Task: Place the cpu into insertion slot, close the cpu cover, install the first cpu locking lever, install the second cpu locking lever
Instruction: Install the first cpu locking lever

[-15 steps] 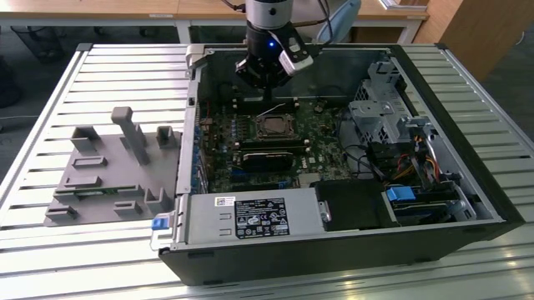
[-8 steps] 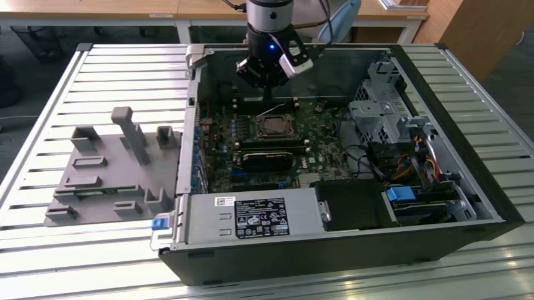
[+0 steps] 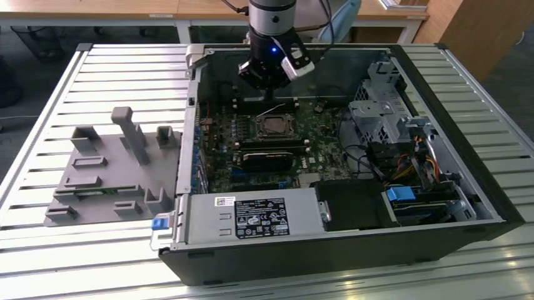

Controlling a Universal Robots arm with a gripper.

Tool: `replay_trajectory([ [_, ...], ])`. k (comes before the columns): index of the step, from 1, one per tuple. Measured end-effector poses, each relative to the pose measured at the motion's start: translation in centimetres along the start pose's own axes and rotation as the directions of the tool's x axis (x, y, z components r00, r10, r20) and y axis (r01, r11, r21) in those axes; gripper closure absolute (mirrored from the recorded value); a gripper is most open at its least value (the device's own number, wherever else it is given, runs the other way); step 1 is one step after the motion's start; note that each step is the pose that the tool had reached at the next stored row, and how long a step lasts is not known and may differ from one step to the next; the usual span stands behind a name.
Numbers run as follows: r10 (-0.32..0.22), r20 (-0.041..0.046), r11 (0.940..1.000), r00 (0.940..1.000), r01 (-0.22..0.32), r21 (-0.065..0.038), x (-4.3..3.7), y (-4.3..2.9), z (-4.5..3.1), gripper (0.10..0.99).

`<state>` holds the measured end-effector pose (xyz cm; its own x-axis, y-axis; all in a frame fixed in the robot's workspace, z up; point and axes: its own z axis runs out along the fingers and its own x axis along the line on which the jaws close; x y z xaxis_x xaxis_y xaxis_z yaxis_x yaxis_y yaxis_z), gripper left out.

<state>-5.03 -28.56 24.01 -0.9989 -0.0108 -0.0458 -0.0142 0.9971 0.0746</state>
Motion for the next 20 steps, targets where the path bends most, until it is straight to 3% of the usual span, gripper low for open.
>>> replay_trajectory([
  [6,0.000,0.0000,1.0000,1.0000,0.000,0.000,-0.07,-0.06,0.76,0.980],
  [20,0.000,-0.0005,1.0000,1.0000,0.000,0.000,-0.94,0.05,1.70,0.980],
])
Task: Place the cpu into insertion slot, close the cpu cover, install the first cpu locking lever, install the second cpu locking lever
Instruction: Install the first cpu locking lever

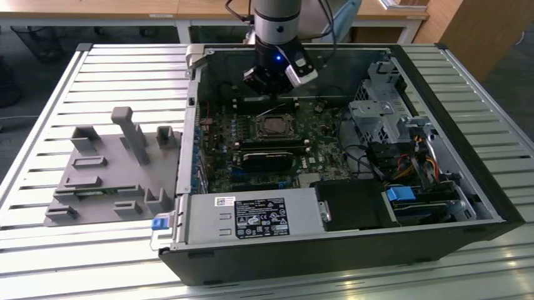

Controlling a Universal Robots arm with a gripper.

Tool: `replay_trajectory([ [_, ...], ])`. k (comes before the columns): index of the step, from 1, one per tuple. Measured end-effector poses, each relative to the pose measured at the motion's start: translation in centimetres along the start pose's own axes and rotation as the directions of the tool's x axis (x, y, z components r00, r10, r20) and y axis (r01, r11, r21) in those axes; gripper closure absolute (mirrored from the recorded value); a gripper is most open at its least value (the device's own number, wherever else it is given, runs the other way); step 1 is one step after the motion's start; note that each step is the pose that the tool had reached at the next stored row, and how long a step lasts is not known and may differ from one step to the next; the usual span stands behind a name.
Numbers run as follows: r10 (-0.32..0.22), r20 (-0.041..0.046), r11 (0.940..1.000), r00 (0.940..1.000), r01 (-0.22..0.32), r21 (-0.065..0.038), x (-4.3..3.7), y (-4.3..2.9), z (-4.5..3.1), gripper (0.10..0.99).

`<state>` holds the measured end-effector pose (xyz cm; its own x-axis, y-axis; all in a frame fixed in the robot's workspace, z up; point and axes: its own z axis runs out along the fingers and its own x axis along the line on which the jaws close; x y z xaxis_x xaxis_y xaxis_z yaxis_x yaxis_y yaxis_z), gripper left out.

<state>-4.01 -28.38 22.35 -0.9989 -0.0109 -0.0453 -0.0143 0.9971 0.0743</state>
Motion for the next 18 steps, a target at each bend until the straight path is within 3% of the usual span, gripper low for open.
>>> replay_trajectory([
  [18,0.000,-0.0006,1.0000,1.0000,0.000,0.001,-1.29,0.14,0.89,0.980],
])
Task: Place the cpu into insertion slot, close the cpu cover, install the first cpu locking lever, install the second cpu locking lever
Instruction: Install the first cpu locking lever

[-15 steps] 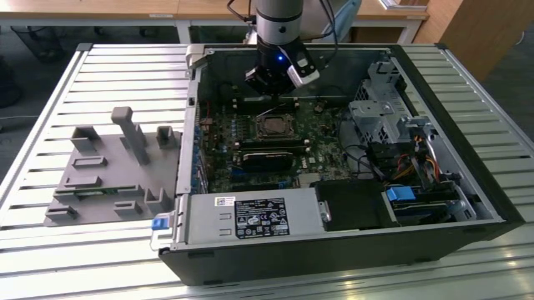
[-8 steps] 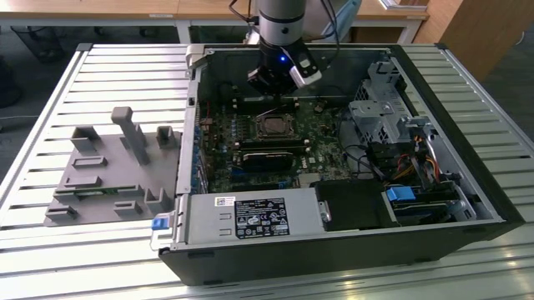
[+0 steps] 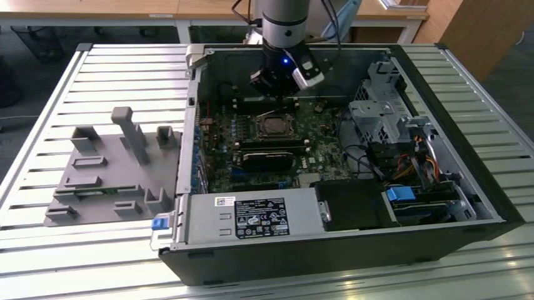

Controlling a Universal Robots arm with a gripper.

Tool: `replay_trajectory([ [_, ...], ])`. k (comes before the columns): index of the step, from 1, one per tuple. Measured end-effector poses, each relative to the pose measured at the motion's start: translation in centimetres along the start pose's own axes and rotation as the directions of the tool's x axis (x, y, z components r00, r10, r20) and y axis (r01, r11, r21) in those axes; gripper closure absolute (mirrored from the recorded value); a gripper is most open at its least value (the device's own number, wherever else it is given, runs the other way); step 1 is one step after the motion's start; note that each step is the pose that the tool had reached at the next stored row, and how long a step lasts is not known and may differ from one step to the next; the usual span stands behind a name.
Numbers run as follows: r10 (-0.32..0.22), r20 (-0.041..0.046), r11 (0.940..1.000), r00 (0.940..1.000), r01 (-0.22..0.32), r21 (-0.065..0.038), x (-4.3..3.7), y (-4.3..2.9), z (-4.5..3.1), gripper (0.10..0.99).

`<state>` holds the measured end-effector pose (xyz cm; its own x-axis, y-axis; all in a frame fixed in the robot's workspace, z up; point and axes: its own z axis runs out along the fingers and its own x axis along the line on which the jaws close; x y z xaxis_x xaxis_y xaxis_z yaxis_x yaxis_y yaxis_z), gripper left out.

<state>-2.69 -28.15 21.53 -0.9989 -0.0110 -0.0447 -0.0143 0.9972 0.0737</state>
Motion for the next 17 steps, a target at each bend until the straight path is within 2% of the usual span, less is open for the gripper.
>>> replay_trajectory([
  [8,0.000,-0.0012,1.0000,1.0000,0.000,0.003,-0.42,-0.02,0.72,0.980],
  [17,-0.001,-0.0026,0.9998,1.0000,0.001,0.019,-0.52,0.04,1.39,0.980],
])
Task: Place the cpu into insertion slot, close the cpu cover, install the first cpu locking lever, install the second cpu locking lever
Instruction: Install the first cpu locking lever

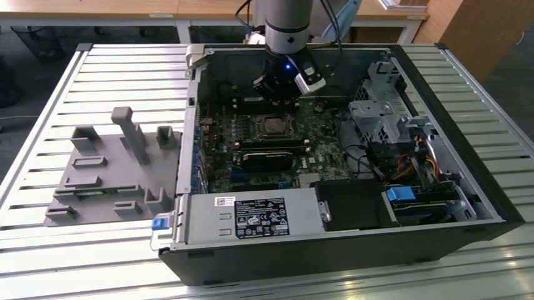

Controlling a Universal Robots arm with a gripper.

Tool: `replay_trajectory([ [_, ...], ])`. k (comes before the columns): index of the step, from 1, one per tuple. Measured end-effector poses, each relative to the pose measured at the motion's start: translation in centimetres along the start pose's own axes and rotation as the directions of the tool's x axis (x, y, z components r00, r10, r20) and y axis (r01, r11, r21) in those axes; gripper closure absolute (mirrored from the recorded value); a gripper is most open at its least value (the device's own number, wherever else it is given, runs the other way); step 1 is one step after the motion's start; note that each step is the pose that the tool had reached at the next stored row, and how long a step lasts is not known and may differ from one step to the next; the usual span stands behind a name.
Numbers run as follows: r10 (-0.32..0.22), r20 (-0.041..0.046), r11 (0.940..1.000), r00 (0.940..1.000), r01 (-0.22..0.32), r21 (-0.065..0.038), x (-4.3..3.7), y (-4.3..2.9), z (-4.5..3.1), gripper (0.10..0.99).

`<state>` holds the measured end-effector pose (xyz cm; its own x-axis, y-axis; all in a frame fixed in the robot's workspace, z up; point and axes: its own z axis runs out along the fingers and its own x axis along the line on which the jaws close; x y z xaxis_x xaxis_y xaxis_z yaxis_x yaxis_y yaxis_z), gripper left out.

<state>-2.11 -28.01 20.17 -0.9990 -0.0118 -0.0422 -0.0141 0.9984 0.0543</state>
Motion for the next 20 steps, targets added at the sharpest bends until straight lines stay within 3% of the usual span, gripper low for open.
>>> replay_trajectory([
  [7,0.000,-0.0019,0.9999,1.0000,0.000,0.012,-0.02,0.09,0.29,0.980],
  [20,-0.001,-0.0027,0.9999,1.0000,0.001,0.017,-0.06,0.10,0.33,0.980],
])
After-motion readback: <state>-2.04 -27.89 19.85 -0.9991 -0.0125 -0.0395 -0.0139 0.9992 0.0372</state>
